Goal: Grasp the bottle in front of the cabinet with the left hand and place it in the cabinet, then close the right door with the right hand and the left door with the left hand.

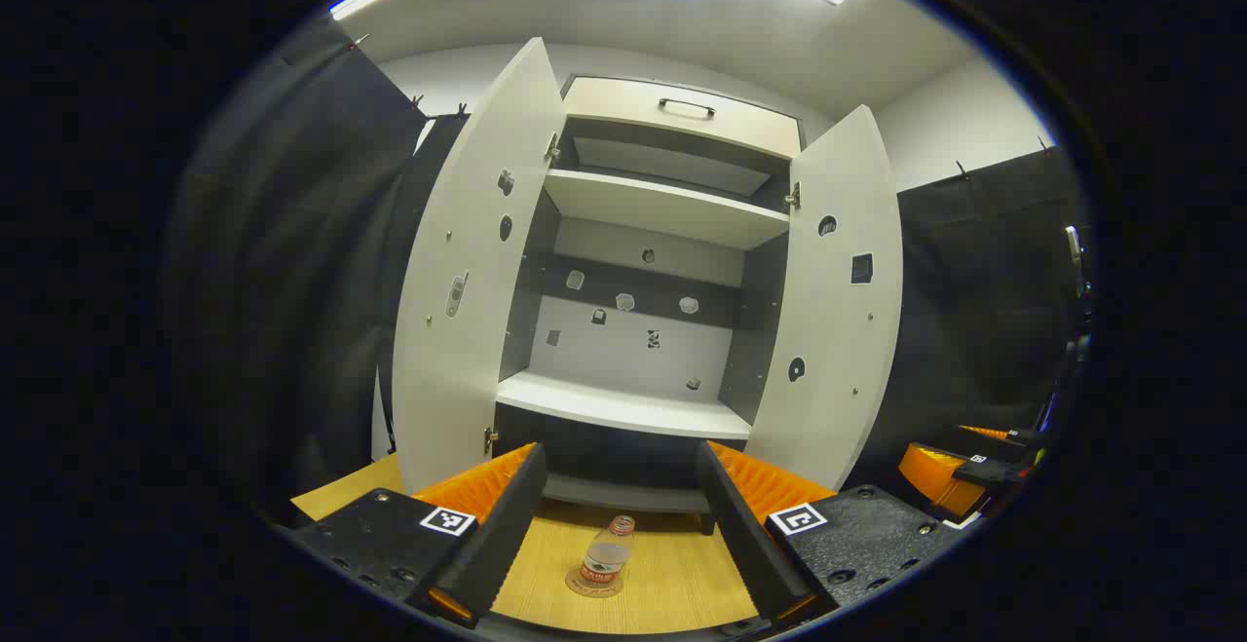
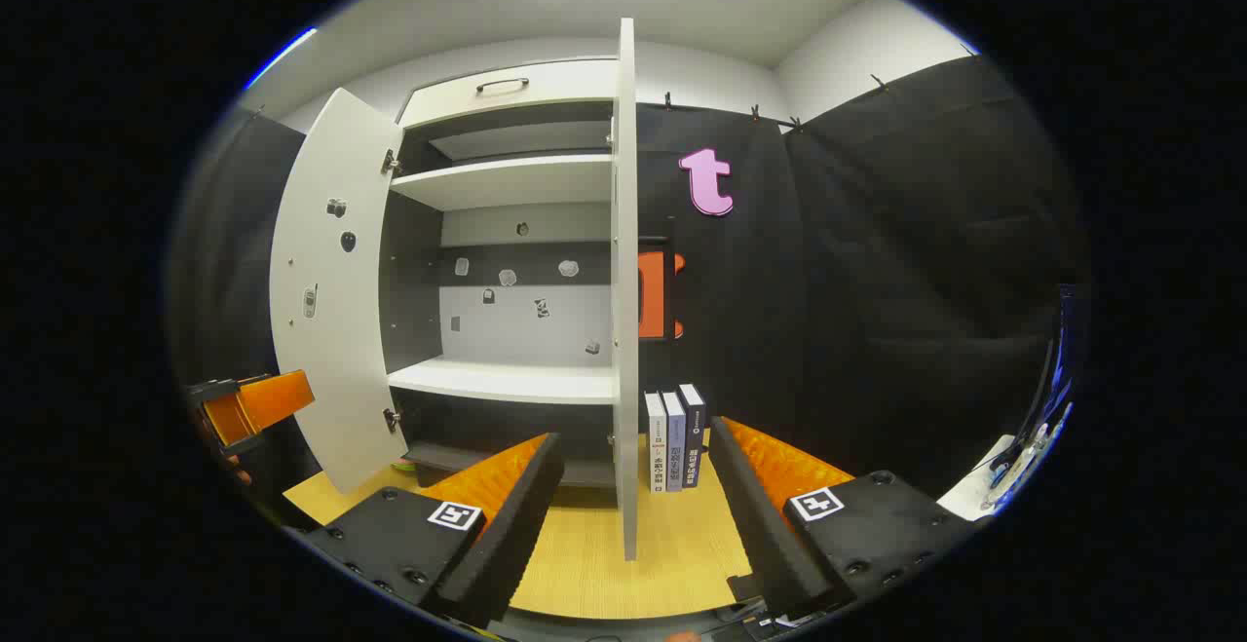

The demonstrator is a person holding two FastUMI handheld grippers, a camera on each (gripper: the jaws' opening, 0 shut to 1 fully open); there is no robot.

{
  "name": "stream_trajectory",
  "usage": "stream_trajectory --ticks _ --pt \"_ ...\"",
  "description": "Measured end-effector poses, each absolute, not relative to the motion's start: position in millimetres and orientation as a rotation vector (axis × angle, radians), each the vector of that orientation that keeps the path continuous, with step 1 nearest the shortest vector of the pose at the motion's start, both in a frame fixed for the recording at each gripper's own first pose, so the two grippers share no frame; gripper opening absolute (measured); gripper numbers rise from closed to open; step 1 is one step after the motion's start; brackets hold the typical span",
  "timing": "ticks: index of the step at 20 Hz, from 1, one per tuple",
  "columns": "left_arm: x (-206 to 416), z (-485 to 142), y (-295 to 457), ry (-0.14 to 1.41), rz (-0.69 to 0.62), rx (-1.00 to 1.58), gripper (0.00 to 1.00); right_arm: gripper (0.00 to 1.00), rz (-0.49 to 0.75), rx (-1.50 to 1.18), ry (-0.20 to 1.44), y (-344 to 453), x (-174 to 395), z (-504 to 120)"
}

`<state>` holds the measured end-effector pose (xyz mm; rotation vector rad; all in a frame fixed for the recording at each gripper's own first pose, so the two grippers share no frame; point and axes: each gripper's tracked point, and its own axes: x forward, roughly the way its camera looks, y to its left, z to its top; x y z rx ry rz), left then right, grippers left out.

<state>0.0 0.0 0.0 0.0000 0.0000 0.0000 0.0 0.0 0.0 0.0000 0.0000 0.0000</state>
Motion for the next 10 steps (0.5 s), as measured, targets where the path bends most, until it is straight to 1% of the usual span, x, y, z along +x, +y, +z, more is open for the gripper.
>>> stream_trajectory --ticks 6,7,10 --pt "-1.8 12.6 -2.5 -0.032 -0.012 0.005 0.94 0.99 -0.008 0.017 0.001 -4.1 -4.4 3.5" --pt "-1.5 13.1 -2.0 -0.031 -0.011 0.008 0.94 0.9 -0.01 0.019 0.0 -4.6 -4.3 4.3" --pt "-0.6 12.9 -2.0 -0.028 -0.012 0.012 0.94 0.9 -0.013 0.018 -0.002 -3.2 -3.9 7.0"
